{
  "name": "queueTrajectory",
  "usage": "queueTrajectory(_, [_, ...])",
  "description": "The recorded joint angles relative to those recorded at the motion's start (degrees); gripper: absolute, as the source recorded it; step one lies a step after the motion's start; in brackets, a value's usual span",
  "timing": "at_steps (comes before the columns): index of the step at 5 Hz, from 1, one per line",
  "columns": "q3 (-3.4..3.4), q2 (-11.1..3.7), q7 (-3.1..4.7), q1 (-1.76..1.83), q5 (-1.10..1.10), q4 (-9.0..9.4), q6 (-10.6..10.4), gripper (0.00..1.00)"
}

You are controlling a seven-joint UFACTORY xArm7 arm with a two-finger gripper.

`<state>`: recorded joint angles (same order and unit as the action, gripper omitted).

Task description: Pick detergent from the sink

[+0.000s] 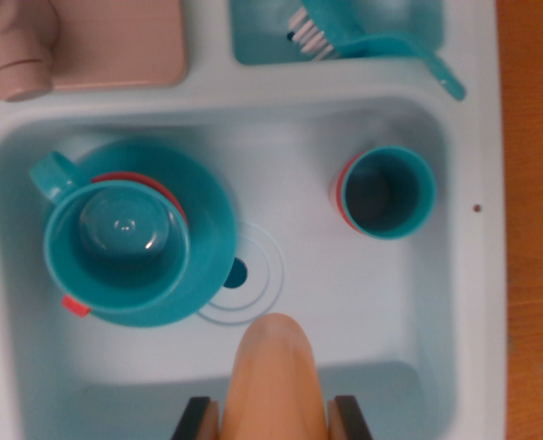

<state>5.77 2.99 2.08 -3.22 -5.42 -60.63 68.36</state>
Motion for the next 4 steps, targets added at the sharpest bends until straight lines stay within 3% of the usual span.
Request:
queueTrajectory(2, [-0.08, 1.74, 0.29, 0.09, 0.05, -3.64, 5.37, 1.0])
queueTrajectory(3, [-0.08, 1.74, 0.29, 0.09, 0.05, -3.64, 5.37, 1.0])
queueTrajectory(4, [-0.11, 2.53, 0.42, 0.13, 0.08, -5.29, 7.81, 1.0])
